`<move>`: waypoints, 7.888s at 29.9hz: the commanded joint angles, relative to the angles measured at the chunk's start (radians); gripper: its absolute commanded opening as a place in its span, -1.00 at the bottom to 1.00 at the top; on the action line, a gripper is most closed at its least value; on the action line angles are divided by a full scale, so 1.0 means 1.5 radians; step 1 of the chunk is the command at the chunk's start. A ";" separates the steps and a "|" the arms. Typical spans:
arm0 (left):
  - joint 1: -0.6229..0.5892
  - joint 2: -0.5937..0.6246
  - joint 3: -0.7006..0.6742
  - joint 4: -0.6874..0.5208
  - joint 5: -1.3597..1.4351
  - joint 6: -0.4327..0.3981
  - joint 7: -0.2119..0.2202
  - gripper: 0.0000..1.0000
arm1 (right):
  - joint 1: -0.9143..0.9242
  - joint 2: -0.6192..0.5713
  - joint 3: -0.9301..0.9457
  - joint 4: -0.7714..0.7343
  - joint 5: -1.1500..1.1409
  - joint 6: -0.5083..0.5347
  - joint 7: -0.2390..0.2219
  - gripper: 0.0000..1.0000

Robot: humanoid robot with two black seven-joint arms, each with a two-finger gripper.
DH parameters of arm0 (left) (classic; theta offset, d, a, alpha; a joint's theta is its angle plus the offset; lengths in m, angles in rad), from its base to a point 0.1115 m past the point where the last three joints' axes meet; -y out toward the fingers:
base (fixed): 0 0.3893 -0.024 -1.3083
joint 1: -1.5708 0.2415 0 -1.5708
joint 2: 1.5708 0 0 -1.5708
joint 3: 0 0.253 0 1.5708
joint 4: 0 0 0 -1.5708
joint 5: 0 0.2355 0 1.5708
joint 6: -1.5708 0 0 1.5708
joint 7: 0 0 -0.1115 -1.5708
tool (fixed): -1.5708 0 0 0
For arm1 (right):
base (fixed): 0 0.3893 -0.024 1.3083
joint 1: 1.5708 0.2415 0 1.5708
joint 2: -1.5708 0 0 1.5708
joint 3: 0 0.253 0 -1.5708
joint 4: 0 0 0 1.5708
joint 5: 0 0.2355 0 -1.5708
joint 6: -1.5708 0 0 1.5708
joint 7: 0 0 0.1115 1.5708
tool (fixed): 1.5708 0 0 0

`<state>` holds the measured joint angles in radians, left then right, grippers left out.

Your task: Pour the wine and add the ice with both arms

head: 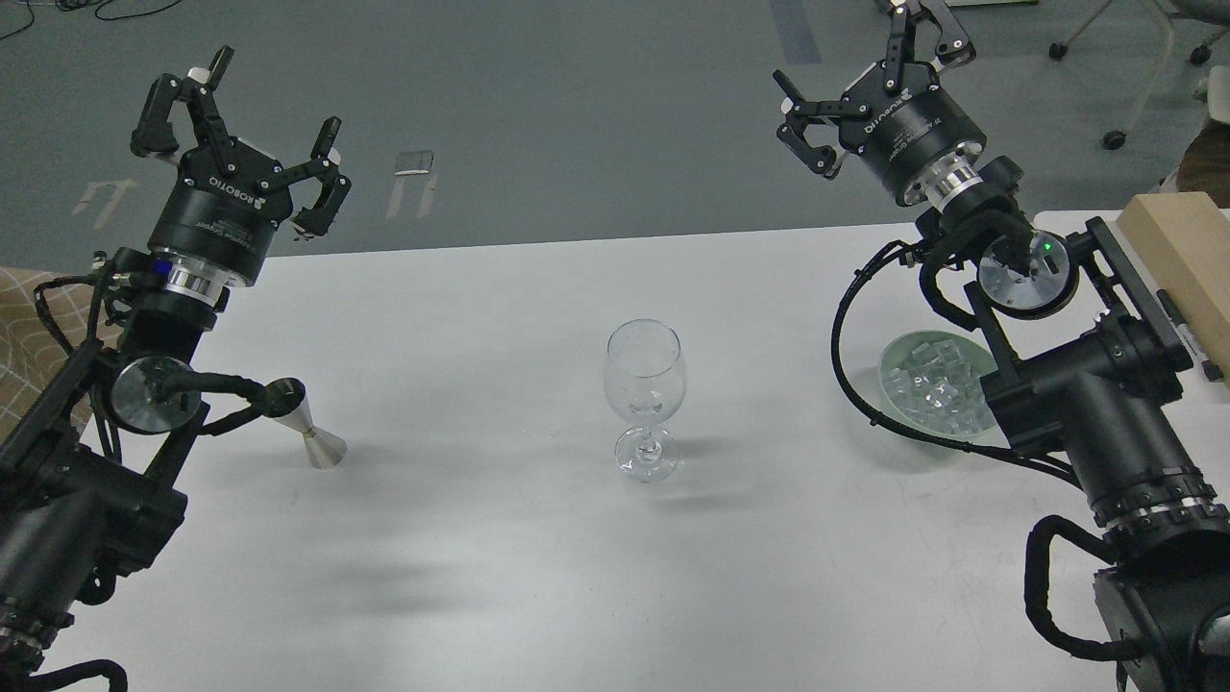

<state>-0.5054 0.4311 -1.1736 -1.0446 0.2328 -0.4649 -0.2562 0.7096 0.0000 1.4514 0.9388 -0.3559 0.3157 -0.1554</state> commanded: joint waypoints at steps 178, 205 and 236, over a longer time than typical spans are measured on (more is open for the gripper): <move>0.715 -0.113 -0.280 -0.362 -0.267 0.010 0.263 0.96 | -0.043 0.000 -0.003 -0.004 0.000 -0.005 -0.001 1.00; 0.662 -0.155 -0.279 -0.356 -0.267 0.072 0.263 0.96 | -0.047 0.000 -0.003 -0.004 0.000 -0.005 -0.001 1.00; 0.596 -0.267 -0.280 -0.320 -0.267 0.131 0.262 0.97 | -0.050 0.000 -0.004 -0.004 0.000 -0.005 -0.001 1.00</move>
<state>0.3947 0.0402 -1.5936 -1.5360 -0.1673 -0.2702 0.1380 0.6366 0.0000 1.4450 0.9326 -0.3559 0.3083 -0.1564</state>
